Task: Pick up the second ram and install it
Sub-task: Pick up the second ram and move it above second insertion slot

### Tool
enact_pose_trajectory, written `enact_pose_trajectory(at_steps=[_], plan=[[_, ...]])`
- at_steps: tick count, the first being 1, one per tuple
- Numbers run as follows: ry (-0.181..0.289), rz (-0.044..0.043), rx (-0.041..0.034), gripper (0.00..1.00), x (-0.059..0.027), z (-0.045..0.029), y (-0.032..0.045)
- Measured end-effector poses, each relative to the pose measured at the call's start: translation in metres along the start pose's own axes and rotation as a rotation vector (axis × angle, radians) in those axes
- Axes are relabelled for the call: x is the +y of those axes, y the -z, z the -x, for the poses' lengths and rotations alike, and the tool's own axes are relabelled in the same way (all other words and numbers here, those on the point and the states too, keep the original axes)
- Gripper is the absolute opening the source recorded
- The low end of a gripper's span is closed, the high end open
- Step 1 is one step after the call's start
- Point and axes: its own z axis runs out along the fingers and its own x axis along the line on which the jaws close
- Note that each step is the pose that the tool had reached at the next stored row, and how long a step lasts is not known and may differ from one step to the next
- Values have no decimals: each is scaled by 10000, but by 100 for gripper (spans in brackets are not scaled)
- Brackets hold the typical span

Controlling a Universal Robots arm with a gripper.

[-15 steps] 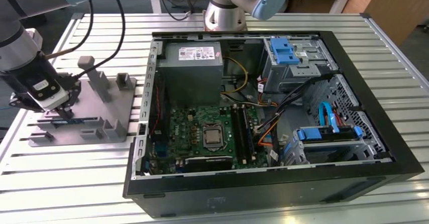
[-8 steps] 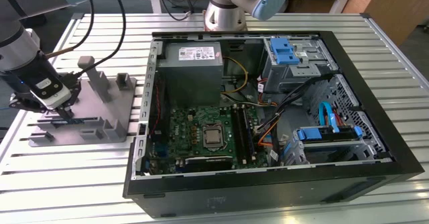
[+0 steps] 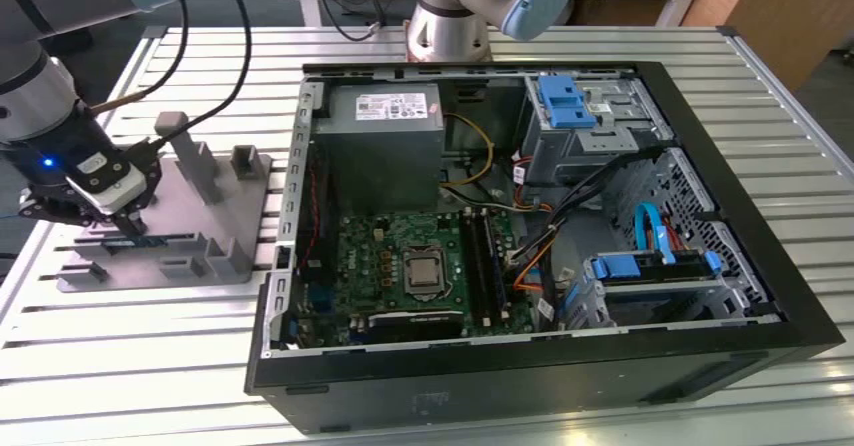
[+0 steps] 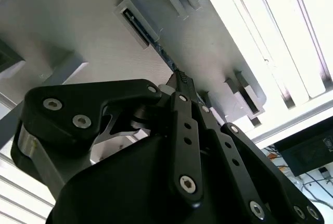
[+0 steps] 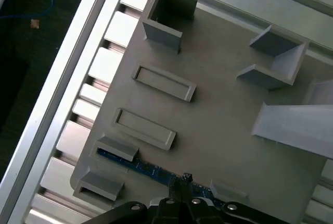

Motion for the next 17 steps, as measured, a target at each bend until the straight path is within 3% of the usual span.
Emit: enact_pose_trajectory(at_steps=[17], plan=[[1466,-10,28,10,0,0,0]])
